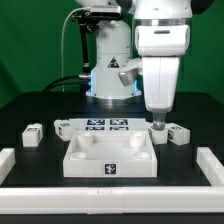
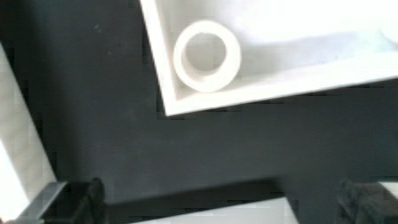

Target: Assemble one leg

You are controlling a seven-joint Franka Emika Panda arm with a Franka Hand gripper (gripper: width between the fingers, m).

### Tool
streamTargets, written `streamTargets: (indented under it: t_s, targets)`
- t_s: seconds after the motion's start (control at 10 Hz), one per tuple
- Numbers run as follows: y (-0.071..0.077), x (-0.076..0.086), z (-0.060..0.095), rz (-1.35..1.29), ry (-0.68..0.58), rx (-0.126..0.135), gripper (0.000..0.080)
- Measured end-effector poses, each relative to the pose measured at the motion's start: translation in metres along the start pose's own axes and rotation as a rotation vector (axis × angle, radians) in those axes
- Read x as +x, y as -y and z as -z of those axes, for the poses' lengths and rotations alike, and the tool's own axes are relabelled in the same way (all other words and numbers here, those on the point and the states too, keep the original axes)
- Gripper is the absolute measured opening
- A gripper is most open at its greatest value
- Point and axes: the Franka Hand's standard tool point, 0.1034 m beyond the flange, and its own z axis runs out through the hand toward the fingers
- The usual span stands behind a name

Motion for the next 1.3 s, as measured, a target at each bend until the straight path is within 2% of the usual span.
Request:
streamTargets:
  t_s: [0.1,0.4,0.5,0.6,0.8,0.9,1.3]
  targets:
    - [-0.001,-0.007,0.002,-0.001,0.007,-0.003,0.0650]
    - [0.000,-0.007,0.000,-0.004,0.007,0.000,0.0650]
    - [-0.001,-0.009,-0.001,0.028,0.004,-0.010,0.0650]
    - [0.005,-0.023,-0.009,0.118,-0.010,-0.049,0.0650]
    - [0.029,-0.055,-0.027,0.239,-0.021,-0.095,0.0650]
    - [0.034,-0.062,-0.032,0.235,-0.024,-0.106,0.0650]
    - [0.033,-0.062,-0.032,0.224,-0.023,-0.099,0.0650]
